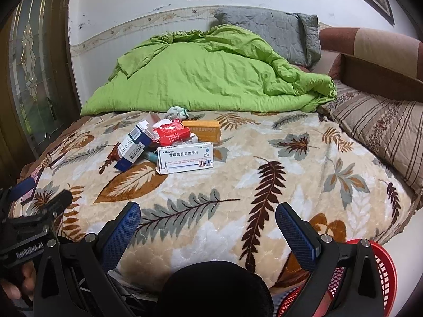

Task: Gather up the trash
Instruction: 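Grasp the white open carton with the left tool while the right tool grasps the long white box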

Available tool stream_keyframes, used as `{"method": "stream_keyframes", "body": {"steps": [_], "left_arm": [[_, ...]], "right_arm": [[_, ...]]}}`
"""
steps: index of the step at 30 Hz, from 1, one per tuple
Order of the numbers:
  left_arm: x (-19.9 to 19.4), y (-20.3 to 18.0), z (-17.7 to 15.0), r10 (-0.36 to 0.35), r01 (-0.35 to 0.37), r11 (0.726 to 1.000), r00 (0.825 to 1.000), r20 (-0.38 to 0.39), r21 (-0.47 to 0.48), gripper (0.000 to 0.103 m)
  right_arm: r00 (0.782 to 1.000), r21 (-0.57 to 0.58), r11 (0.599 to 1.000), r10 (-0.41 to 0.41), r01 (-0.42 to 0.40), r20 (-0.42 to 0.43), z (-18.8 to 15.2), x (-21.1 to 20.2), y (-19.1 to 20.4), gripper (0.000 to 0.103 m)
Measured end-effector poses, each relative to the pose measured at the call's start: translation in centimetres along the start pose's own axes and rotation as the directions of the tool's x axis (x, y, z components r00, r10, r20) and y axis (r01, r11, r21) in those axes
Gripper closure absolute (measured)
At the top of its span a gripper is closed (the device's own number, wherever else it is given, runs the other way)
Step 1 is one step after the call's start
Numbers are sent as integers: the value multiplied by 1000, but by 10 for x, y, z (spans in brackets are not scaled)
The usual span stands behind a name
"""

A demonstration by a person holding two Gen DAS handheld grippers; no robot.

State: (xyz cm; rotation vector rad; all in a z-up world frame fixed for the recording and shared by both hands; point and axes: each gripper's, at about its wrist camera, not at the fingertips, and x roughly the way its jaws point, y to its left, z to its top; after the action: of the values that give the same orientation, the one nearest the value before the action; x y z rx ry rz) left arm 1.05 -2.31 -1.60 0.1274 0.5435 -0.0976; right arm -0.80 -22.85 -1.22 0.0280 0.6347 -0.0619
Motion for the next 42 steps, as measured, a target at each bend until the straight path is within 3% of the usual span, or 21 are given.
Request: {"method": "stream_keyframes", "body": {"steps": [3, 8, 14, 18, 24, 25, 26, 31, 35, 38, 42], "left_arm": [[20, 5, 18, -11, 15, 998, 998, -59, 55, 0], [72, 12, 54, 41, -1, 981, 979, -199, 196, 0], [130, 13, 81, -53, 86, 990, 962, -267, 115, 2], [161, 2, 92, -71, 111, 984, 961, -268, 137, 13], [212, -5, 99, -121, 172, 978, 931, -344, 121, 43], [214, -6, 97, -135, 183, 977, 928, -347, 111, 54], [218, -8, 97, -156, 200, 976, 923, -352, 91, 58], [214, -12, 92, -175, 203, 978, 928, -328, 53, 61], [198, 0, 89, -198, 205, 979, 930, -308, -8, 63], [182, 15, 85, -211, 199, 977, 933, -292, -72, 63], [164, 30, 76, -193, 167, 979, 940, -280, -113, 65]], "right_arm": [[1000, 23, 1000, 6, -6, -24, 0, 4, -3, 0], [995, 42, 996, 76, -74, -70, 6, 17, -7, 0], [945, 167, 956, 269, -240, -184, 34, 58, -23, 6], [912, 294, 915, 346, -276, -221, 55, 89, -37, 14], [881, 344, 883, 412, -321, -235, 86, 139, -47, 18], [875, 347, 881, 417, -322, -245, 90, 147, -49, 20], [870, 358, 877, 423, -322, -253, 94, 159, -52, 24], [849, 408, 854, 452, -323, -273, 105, 221, -56, 38], [809, 450, 821, 508, -351, -295, 101, 254, -55, 51], [780, 462, 800, 548, -382, -303, 94, 248, -48, 53], [746, 421, 794, 583, -439, -321, 79, 207, -32, 53]]}}
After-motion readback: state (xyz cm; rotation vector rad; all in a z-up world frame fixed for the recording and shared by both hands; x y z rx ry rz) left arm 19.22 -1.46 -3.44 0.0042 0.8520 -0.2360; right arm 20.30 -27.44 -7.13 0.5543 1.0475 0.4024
